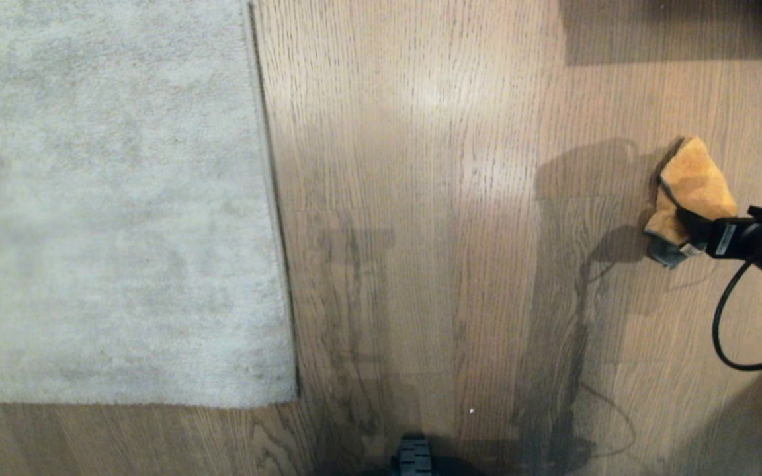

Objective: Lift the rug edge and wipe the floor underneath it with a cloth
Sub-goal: Pick up the rag

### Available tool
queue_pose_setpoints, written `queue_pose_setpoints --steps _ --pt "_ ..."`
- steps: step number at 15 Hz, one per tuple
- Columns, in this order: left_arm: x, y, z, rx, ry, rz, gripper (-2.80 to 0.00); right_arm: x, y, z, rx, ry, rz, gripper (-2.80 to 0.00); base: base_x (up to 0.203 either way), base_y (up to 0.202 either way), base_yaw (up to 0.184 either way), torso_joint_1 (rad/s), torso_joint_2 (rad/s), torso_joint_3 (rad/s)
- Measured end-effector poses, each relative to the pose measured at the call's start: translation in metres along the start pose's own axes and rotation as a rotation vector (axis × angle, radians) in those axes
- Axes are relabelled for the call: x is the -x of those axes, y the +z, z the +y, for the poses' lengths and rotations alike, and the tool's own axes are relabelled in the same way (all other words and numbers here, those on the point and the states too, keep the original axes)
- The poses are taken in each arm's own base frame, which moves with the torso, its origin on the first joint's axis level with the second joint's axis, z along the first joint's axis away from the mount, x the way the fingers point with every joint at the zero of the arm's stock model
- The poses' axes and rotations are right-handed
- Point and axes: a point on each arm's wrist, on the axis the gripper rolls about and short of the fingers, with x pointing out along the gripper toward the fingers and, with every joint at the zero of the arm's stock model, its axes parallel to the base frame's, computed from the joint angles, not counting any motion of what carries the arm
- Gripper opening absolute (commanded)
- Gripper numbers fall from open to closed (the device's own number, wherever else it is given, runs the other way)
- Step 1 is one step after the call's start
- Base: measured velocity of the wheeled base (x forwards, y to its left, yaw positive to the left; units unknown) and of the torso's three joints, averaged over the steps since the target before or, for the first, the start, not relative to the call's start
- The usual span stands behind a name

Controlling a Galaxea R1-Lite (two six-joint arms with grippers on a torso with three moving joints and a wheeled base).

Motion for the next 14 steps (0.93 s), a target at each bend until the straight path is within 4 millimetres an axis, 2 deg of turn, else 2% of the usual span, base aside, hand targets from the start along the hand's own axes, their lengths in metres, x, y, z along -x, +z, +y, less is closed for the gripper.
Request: queue_pose_setpoints --steps 4,12,13,14 --pt "0.0 0.0 0.0 0.0 0.0 0.0 -2.8 -0.013 -0.007 -0.001 -0.002 0.002 0.014 0.0 0.0 0.0 0.0 0.0 0.0 0.0" --pt "0.0 0.0 0.0 0.0 0.0 0.0 -2.8 -0.026 -0.022 0.001 -0.002 0.008 0.019 0.0 0.0 0.0 0.0 0.0 0.0 0.0" --pt "0.0 0.0 0.0 0.0 0.0 0.0 -2.8 -0.028 -0.023 0.001 -0.002 0.009 0.015 -2.8 0.0 0.0 0.0 0.0 0.0 0.0" --pt "0.0 0.0 0.0 0.001 0.0 0.0 -2.8 -0.029 -0.024 0.002 -0.003 0.013 0.01 -2.8 0.0 0.0 0.0 0.0 0.0 0.0"
